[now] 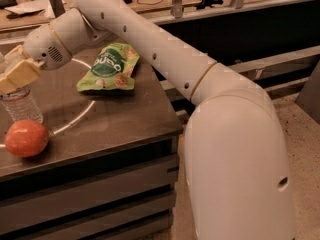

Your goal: Move water bottle near apple

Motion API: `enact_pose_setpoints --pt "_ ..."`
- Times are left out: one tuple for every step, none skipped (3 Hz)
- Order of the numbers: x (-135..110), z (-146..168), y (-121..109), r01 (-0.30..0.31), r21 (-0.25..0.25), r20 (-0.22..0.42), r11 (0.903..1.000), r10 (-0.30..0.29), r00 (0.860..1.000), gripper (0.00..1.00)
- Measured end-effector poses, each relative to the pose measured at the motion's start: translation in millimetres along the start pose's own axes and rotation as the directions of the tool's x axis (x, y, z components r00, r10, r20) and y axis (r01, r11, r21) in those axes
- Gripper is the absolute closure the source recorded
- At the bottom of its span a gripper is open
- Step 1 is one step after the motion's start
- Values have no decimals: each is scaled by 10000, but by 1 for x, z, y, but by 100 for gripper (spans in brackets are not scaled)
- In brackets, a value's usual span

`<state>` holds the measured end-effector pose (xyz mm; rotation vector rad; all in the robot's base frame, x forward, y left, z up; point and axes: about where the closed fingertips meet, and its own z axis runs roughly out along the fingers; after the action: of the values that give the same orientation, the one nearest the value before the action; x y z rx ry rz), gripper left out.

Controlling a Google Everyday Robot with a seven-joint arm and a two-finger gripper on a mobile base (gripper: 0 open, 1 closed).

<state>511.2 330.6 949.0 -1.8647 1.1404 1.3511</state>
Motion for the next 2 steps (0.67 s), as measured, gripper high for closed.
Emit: enact_pose_setpoints --pt "0 3 -1 179 -157 -108 9997 -180 9998 16" --pt "-3 3 0 372 -214 -239 9991 -377 9990 0"
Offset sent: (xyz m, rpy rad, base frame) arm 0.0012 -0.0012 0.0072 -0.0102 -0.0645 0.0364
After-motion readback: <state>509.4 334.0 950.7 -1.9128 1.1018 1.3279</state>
